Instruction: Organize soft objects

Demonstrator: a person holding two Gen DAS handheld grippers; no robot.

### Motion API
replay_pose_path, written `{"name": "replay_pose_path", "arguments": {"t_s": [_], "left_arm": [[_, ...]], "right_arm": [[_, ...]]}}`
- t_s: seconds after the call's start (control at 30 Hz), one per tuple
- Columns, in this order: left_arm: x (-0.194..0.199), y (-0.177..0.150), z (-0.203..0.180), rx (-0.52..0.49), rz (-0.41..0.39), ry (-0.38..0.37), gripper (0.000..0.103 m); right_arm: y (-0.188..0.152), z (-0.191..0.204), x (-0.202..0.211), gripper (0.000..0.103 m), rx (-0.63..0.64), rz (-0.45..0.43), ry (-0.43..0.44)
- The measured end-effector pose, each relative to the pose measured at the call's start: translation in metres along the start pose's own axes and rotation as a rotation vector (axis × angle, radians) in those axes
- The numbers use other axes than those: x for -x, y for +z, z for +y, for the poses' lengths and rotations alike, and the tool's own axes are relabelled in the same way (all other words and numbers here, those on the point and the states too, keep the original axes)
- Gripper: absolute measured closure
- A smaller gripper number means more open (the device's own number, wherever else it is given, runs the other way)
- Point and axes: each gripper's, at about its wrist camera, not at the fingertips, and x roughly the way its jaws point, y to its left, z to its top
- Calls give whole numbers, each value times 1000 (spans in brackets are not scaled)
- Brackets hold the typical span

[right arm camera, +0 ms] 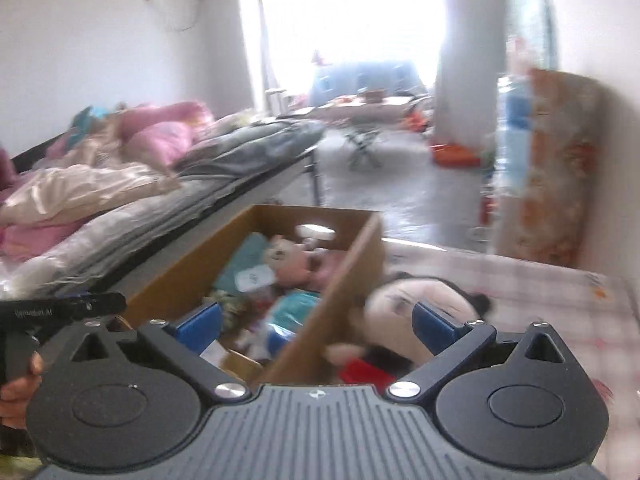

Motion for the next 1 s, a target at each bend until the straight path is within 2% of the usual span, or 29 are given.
{"name": "replay_pose_path", "arguments": {"t_s": [0.17, 0.27, 0.33, 0.5, 0.6, 0.7, 0.8, 1.0], "left_arm": [[5, -12, -20, -13, 71, -14, 0], [10, -18, -31, -42, 109, -25, 0], [15, -23, -40, -71, 125, -7, 0], [29, -34, -67, -182, 57, 111, 0], [29, -37, -76, -241, 53, 159, 0], [26, -39, -79, -272, 51, 160, 0], [24, -40, -79, -299, 43, 118, 0], [17, -36, -72, -259, 27, 141, 0]], "right_arm": [[-41, 1, 26, 0, -34, -39, -137], [-60, 5, 35, 0, -57, -40, -193], [-69, 6, 42, 0, -69, -40, -211], [-75, 13, 48, 0, -78, -36, -227], [-76, 17, 48, 0, -61, -37, -238], [-78, 25, 51, 0, -52, -47, -274], [-78, 33, 51, 0, -28, -64, -327], [-72, 41, 51, 0, -26, -78, -345]]}}
